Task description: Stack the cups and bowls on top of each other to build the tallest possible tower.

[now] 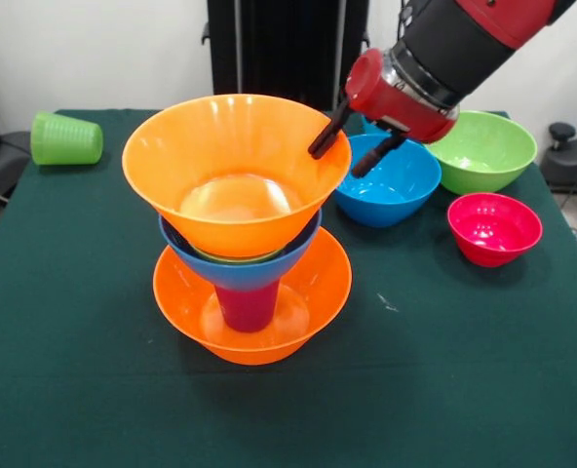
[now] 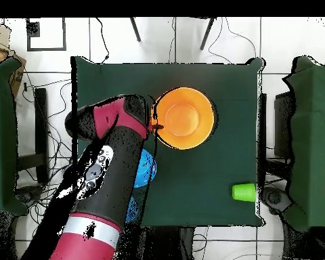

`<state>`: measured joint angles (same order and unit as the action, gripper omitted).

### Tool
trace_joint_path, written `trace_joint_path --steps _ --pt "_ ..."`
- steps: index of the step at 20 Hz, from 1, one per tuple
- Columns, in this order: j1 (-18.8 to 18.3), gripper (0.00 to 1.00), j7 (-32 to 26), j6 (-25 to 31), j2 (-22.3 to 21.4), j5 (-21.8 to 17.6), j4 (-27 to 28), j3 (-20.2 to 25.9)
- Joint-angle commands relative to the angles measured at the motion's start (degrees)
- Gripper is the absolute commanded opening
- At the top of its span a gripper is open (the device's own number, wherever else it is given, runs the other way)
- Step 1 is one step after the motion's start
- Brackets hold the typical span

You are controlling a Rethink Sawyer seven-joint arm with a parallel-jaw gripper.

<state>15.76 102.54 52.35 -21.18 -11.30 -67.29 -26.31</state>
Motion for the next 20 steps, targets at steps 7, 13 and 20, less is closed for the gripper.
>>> trace_joint_path --steps 7,13,20 --pt "4.49 1.00 9.16 11.89 1.25 0.61 4.67 0.76" --pt "6.33 1.00 9.00 17.16 1.88 0.28 7.09 -0.76" --pt "6.82 1.00 8.76 21.31 2.47 0.55 9.68 -1.31"
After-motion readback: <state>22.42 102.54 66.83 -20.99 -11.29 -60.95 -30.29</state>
